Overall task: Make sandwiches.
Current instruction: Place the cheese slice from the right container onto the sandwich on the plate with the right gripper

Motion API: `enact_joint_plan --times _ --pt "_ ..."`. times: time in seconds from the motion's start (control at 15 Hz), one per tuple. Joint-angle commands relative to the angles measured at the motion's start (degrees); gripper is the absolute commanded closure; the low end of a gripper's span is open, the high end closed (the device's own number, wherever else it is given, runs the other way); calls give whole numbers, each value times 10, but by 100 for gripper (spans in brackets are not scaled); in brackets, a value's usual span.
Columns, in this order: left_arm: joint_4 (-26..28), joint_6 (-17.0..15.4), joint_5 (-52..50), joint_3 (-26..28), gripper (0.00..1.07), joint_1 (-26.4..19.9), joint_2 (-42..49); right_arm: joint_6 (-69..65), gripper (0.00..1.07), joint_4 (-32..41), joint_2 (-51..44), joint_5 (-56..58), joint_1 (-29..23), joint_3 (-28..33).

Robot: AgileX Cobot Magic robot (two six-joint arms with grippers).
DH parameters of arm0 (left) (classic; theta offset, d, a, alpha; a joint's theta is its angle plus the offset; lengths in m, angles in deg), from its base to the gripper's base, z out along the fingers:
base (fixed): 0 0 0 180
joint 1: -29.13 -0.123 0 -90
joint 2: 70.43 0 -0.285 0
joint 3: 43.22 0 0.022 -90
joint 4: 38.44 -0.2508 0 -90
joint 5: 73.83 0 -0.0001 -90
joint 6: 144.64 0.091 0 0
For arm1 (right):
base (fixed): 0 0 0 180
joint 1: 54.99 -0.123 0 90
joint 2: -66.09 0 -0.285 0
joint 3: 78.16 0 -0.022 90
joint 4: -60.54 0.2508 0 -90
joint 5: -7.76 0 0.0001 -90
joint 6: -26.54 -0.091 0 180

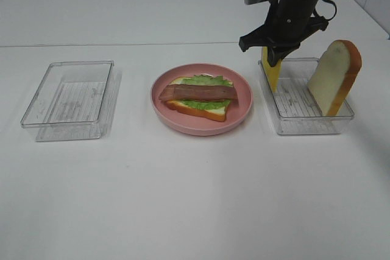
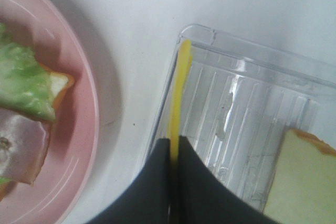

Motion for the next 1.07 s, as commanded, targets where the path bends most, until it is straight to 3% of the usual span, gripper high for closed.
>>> enact_joint_plan --times 0.07,0.33,0.67,1.07 --pt "2 1 -5 -1 8 -1 9 -3 107 -2 -38 14 1 -4" --pt "2 1 -5 -1 8 -1 9 -3 107 1 -73 25 -23 -4" --pt "2 1 -5 -1 8 -1 9 -7 107 4 -80 17 -144 -4" --pt "2 1 -5 -1 8 -1 9 -8 107 25 -71 -25 -207 -3"
